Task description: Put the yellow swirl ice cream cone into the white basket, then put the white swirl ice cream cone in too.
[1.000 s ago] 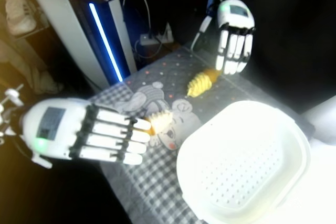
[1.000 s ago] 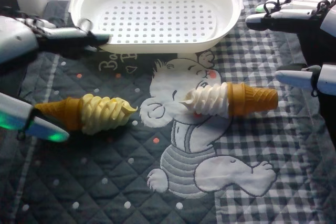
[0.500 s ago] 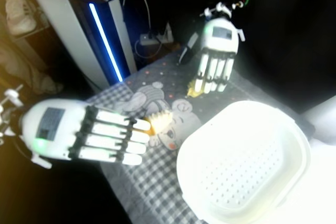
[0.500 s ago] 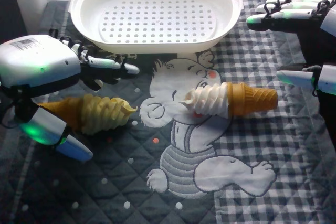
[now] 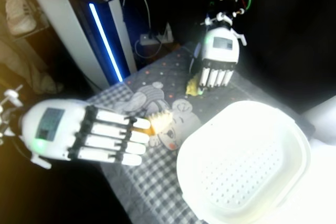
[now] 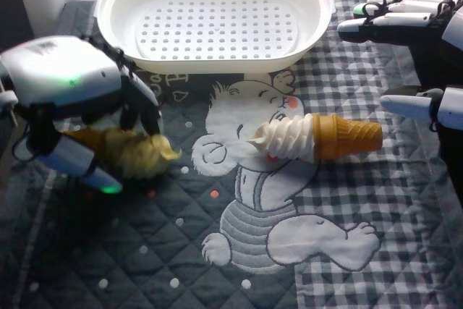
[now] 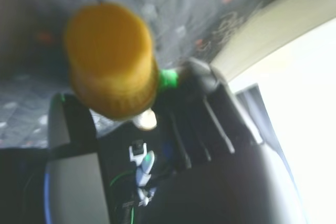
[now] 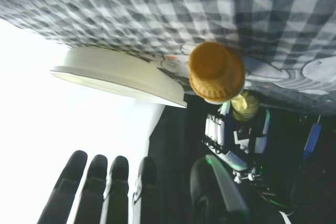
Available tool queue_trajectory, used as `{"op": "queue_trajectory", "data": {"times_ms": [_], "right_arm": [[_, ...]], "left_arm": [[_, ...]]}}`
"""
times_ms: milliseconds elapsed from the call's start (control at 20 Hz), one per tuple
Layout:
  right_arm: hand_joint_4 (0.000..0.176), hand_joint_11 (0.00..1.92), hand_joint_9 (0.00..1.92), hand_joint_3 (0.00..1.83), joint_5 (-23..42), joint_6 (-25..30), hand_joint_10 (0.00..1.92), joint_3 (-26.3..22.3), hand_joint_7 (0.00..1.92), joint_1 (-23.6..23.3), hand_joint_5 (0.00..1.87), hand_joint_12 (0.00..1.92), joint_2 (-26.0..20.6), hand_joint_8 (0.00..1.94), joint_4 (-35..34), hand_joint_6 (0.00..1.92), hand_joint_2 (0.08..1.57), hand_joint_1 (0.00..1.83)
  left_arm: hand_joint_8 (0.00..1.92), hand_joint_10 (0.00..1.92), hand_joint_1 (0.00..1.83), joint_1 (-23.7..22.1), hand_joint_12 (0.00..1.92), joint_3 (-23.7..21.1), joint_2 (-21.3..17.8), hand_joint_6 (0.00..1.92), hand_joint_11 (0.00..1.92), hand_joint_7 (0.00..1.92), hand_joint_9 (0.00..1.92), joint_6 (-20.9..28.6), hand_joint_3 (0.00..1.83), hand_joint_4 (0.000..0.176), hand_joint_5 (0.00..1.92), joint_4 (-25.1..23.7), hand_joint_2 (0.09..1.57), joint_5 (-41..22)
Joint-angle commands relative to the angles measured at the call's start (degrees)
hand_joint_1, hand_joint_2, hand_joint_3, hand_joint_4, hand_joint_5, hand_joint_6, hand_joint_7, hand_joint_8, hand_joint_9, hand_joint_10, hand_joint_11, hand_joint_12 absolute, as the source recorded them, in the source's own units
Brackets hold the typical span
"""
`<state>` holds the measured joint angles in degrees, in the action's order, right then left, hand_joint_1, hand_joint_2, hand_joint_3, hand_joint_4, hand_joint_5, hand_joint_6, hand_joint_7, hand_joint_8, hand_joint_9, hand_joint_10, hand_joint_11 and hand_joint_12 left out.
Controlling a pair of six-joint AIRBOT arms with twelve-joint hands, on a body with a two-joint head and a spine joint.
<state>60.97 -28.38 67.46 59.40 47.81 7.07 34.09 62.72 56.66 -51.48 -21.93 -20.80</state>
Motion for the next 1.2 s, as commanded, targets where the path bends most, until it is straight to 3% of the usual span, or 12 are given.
{"op": "queue_trajectory", "data": {"times_ms": [0, 250, 350, 450, 500, 600, 750, 850, 900, 950, 1050, 1150], "right_arm": [[0.039, 0.21, 0.29, 0.0, 6.62, 0.19, 0.01, 0.34, 0.33, -0.88, 0.4, 0.27, 0.0, 0.01, -2.14, 0.0, 1.24, 0.77], [0.021, 0.1, 0.28, 0.0, 6.61, 0.19, 0.0, 0.59, 0.35, -0.88, 0.41, 0.42, 0.33, 0.0, -2.11, 0.0, 1.25, 0.8], [0.041, 0.05, 0.23, 0.0, 6.61, 0.19, 0.0, 0.74, 0.33, -0.88, 0.41, 0.42, 0.68, 0.0, -2.13, 0.0, 1.25, 0.81], [0.046, 0.03, 0.23, 0.0, 6.61, 0.19, 0.01, 0.81, 0.32, -0.88, 0.4, 0.48, 1.01, 0.0, -2.1, 0.0, 1.25, 0.8], [0.031, 0.08, 0.27, 0.0, 6.61, 0.2, 0.02, 0.81, 0.34, -0.87, 0.43, 0.5, 1.02, 0.01, -2.09, 0.01, 1.24, 0.81], [0.063, 0.08, 0.27, 0.0, 6.61, 0.24, 0.01, 0.84, 0.33, -0.87, 0.41, 0.5, 0.99, 0.0, -2.09, 0.0, 1.24, 0.77], [0.044, 0.07, 0.27, 0.0, 6.61, 0.45, 0.0, 0.86, 0.32, -0.87, 0.42, 0.49, 0.95, 0.0, -2.1, 0.0, 1.24, 0.81], [0.029, 0.08, 0.27, 0.0, 6.61, 0.63, 0.0, 0.85, 0.32, -0.87, 0.42, 0.48, 0.96, 0.0, -2.09, 0.0, 1.25, 0.79], [0.023, 0.09, 0.28, 0.0, 6.61, 0.64, 0.0, 0.85, 0.33, -0.87, 0.42, 0.48, 0.96, 0.0, -2.09, 0.0, 1.24, 0.79], [0.009, 0.12, 0.29, 0.0, 6.61, 0.65, 0.0, 0.85, 0.35, -0.87, 0.44, 0.44, 0.97, 0.0, -2.09, 0.0, 1.23, 0.84], [0.005, 0.15, 0.31, 0.0, 6.61, 0.83, 0.0, 0.84, 0.36, -0.87, 0.44, 0.43, 0.97, 0.0, -2.09, 0.0, 1.23, 0.86], [0.023, 0.18, 0.3, 0.0, 6.61, 0.87, 0.0, 0.84, 0.34, -0.87, 0.43, 0.39, 0.99, 0.0, -2.07, 0.0, 1.23, 0.85]], "left_arm": [[1.49, 1.83, 1.17, -1.65, 1.9, 0.33, -0.2, 0.89, 1.22, 0.92, 1.12, -0.28, 0.0, 0.0, 1.03, 0.8, 1.09, -6.42], [1.89, 1.92, 1.18, -9.38, 1.92, 1.11, -1.01, 0.9, 1.23, 0.76, 1.1, -0.62, 0.0, 0.0, 1.03, -2.58, 1.09, -6.53], [1.49, 1.65, 1.15, -11.95, 1.74, 1.25, -1.03, 1.04, 1.0, 0.8, 0.95, -1.54, 0.0, 0.0, 0.95, -3.23, 1.13, -6.54], [1.53, 1.82, 1.19, -11.99, 1.91, 1.22, -1.04, 0.71, 1.02, 0.82, 0.93, -1.62, 0.0, 0.0, 1.14, -2.96, 1.04, -7.06], [1.57, 1.88, 1.19, -11.79, 1.92, 1.19, -1.12, 0.7, 1.03, 0.8, 0.92, -1.61, 0.0, 0.0, 1.15, -2.87, 1.03, -6.52], [1.76, 1.92, 1.18, -11.11, 1.92, 1.05, -1.63, 0.76, 1.06, 0.71, 0.92, -1.61, 0.0, 0.0, 1.12, -2.86, 1.05, -5.24], [1.4, 1.7, 1.02, -10.35, 1.86, 1.13, -1.83, 0.08, 0.67, 0.63, 0.68, -1.63, 0.0, 0.0, 0.95, -3.23, 0.78, -2.05], [0.41, 0.79, 0.93, -10.0, 1.3, 1.07, -1.84, 0.01, 0.52, 0.78, 0.75, -1.66, 0.0, 0.0, 0.74, -4.66, 0.77, 0.42], [0.13, 0.39, 0.91, -9.52, 1.08, 1.07, -1.81, 0.01, 0.51, 0.79, 0.79, -1.66, 0.0, 0.013, 0.63, -4.99, 0.76, 1.2], [0.03, 0.15, 0.88, -8.85, 0.86, 1.08, -1.79, 0.0, 0.46, 0.71, 0.76, -1.65, 0.0, 0.035, 0.53, -4.99, 0.79, 1.5], [0.0, 0.04, 0.91, -8.0, 0.7, 1.14, -1.45, 0.0, 0.51, 0.69, 0.79, -1.68, 0.0, 0.017, 0.5, -5.01, 0.78, 2.46], [0.0, 0.04, 0.9, -6.91, 0.72, 1.4, -0.53, 0.0, 0.56, 0.7, 0.82, -1.7, 0.0, 0.005, 0.49, -6.08, 0.78, 4.13]]}}
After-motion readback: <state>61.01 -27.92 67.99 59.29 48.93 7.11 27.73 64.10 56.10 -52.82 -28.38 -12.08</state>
